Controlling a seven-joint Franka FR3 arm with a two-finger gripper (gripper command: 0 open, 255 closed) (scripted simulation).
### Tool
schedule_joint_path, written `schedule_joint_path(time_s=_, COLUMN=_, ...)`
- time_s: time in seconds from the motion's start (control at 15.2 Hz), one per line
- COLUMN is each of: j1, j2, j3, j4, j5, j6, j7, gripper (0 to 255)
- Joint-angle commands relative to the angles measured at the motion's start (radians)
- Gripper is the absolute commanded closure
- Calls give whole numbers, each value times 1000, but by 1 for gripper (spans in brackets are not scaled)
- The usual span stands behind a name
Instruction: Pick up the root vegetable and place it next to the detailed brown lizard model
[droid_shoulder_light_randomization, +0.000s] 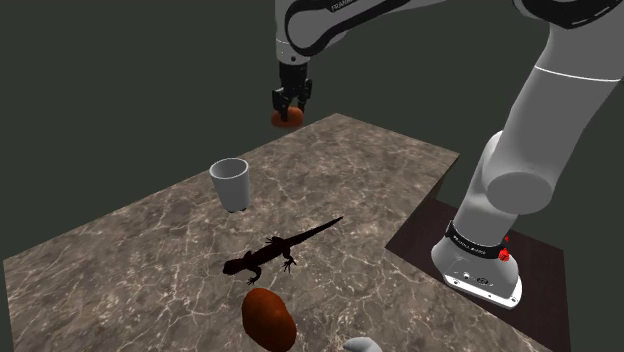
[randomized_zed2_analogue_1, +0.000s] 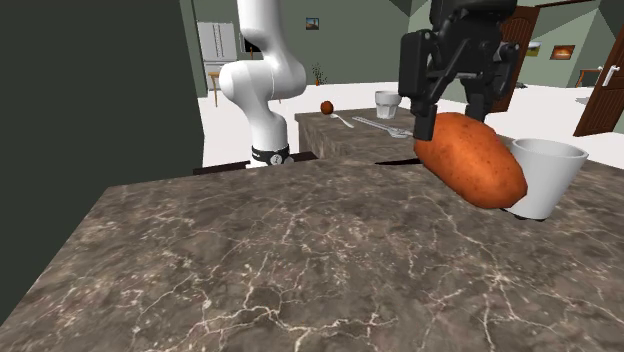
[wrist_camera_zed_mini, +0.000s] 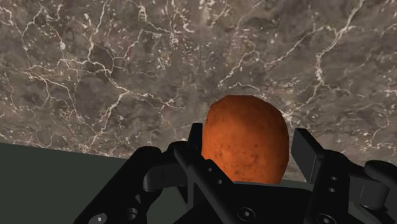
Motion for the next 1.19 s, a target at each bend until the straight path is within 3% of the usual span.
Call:
schedule_joint_path(time_s=0.0, j1=23, j2=-18, j3=25, j4=-17, j5=-4, j6=-5, j7=51, gripper=255)
schedule_joint_path(time_s=0.79, j1=158, j2=-32, j3=182, j4=-22, j5=-17, j6=-44, j7=346, gripper=255)
schedule_joint_path(time_s=1.12, j1=157, j2=-14, j3=183, j4=-71, j5=-26, j6=20, j7=357, gripper=255)
